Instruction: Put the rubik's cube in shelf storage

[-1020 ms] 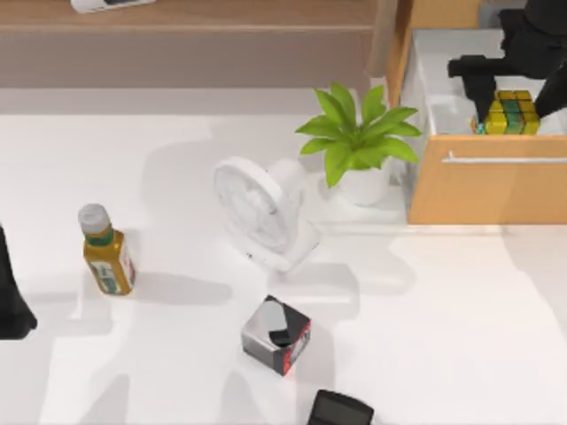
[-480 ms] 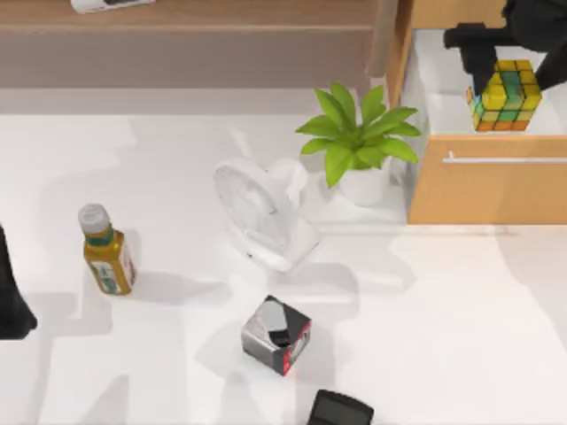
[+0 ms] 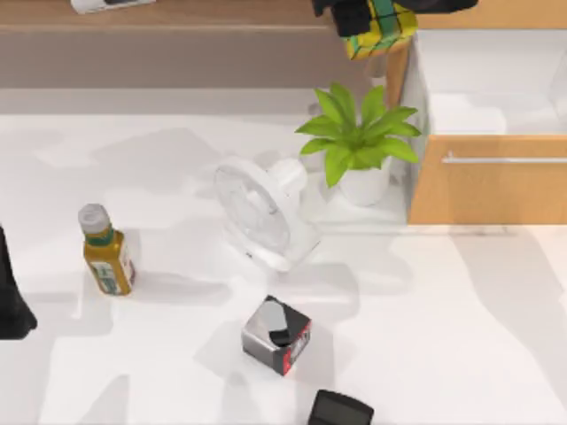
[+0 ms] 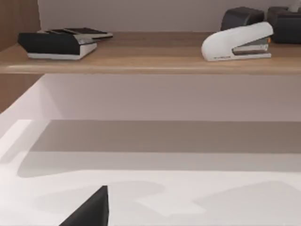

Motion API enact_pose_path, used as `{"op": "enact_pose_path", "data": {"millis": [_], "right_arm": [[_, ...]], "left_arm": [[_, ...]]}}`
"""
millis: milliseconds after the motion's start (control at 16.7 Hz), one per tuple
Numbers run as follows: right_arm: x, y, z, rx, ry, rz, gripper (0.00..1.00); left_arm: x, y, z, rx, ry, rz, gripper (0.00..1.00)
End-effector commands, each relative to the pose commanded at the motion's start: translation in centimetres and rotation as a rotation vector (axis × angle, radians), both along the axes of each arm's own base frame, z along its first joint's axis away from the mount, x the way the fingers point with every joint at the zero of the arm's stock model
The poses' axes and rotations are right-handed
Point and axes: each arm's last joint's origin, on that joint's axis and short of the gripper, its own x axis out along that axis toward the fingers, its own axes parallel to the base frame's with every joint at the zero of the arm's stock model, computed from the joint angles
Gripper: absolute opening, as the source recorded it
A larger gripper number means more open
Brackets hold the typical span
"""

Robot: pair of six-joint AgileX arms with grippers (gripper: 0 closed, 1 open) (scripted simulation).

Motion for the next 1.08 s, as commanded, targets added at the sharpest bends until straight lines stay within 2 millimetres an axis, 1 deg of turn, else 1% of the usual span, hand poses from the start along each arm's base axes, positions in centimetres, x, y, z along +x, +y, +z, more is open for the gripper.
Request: {"op": "enact_pose_path", "data": {"millis": [120, 300, 480, 600, 780, 1080], "right_arm": [[-0.8, 3.0, 0.1, 0.005, -0.139, 0.049, 0.00], [-1.6, 7.0, -0.8, 0.007, -0.351, 0.078, 0.00], [-2.1, 10.4, -2.9, 0.011, -0.549, 0.055, 0.00], [-2.5, 12.1, -4.7, 0.018, -0.665, 0.014, 0.00], [-3.0, 13.6, -7.7, 0.042, -0.806, -0.075, 0.00], [-3.8, 14.3, -12.3, 0.109, -0.951, -0.220, 0.00]], "left_arm": [[0.0, 0.0, 0.0, 0.000, 0.000, 0.000, 1.00], [0.0, 0.0, 0.0, 0.000, 0.000, 0.000, 1.00], [0.0, 0.0, 0.0, 0.000, 0.000, 0.000, 1.00], [0.0, 0.0, 0.0, 0.000, 0.000, 0.000, 1.00], [0.0, 0.0, 0.0, 0.000, 0.000, 0.000, 1.00], [0.0, 0.0, 0.0, 0.000, 0.000, 0.000, 1.00]]}}
